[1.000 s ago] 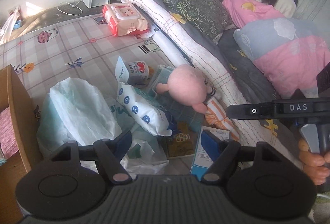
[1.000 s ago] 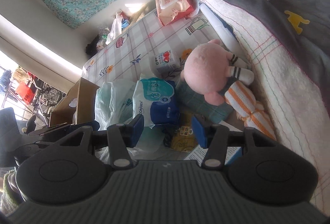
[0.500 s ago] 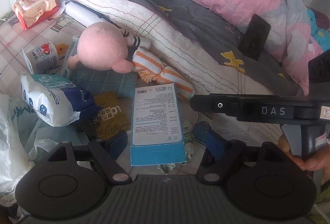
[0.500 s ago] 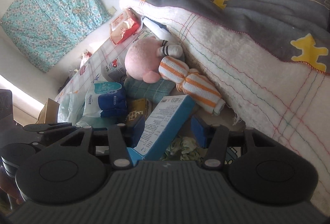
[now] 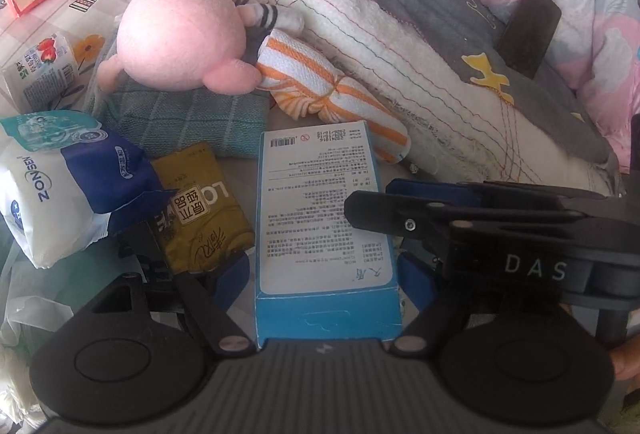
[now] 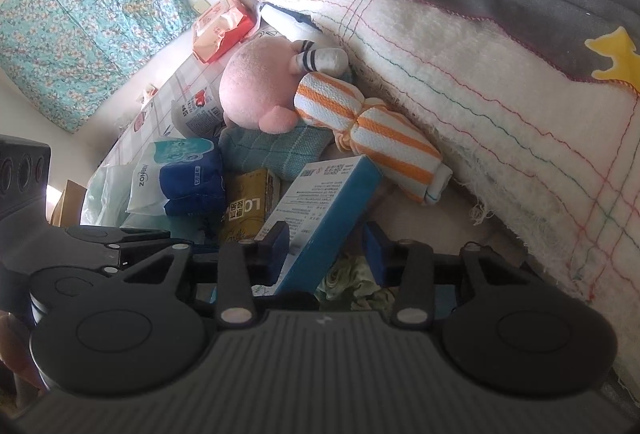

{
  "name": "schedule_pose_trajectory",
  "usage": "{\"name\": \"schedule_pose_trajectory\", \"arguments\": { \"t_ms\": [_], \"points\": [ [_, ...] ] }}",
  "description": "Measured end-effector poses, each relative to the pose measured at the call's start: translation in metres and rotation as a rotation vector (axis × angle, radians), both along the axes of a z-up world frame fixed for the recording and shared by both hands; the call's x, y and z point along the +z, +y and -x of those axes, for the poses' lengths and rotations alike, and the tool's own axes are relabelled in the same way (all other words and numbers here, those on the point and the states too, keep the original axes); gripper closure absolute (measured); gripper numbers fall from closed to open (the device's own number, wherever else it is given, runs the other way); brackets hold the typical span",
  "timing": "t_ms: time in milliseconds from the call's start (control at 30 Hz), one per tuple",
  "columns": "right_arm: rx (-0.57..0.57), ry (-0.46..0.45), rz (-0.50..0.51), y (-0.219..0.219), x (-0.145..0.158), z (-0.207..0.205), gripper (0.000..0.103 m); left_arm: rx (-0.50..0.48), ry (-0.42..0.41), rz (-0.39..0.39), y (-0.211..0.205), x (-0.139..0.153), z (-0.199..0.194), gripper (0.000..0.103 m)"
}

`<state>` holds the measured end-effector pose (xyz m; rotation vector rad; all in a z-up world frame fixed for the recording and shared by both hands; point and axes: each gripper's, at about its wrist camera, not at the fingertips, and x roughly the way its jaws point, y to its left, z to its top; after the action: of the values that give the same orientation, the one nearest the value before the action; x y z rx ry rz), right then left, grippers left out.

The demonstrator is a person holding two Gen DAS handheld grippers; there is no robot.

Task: Organize soft objects
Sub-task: 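Reach the left gripper to the blue-and-white medicine box and grasp it, then carry the medicine box with the left gripper and lower it into the box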

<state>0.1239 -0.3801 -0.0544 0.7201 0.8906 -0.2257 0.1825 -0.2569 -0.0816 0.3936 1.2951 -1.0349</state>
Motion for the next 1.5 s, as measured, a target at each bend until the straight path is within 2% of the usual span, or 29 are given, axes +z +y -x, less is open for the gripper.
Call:
{"name": "schedule_pose_trajectory", "arguments": {
  "t_ms": [167,367,633,867,1200,1400,1500],
  "points": [
    [0.016,-0.004,0.016,0.007,-0.004,-0.008,0.069,-0.009,0.018,-0.012,-0.002,-0.009,0.001,0.029],
    [0.010,-0.013,0.029,0.005,-0.004,-0.008,0.073,-0.001,0.018,-0.004,-0.003,-0.014,0.001,0.029],
    [0.023,-0.047,0.064,0.009,0.009,-0.003,0.073,0.016,-0.011,0.025,0.005,-0.001,0.004,0.029],
    [0.047,-0.110,0.102,0.020,0.034,0.005,0.075,0.035,-0.076,0.068,0.018,0.025,0.013,0.029],
    [0.127,-0.215,0.136,0.050,0.078,0.015,0.080,0.109,-0.198,0.123,0.055,0.071,0.028,0.030],
    [0.253,-0.287,0.169,0.083,0.114,0.008,0.080,0.214,-0.264,0.164,0.100,0.103,0.032,0.030],
    [0.364,-0.320,0.155,0.109,0.136,-0.007,0.080,0.306,-0.297,0.173,0.132,0.119,0.030,0.030]
  ]
}}
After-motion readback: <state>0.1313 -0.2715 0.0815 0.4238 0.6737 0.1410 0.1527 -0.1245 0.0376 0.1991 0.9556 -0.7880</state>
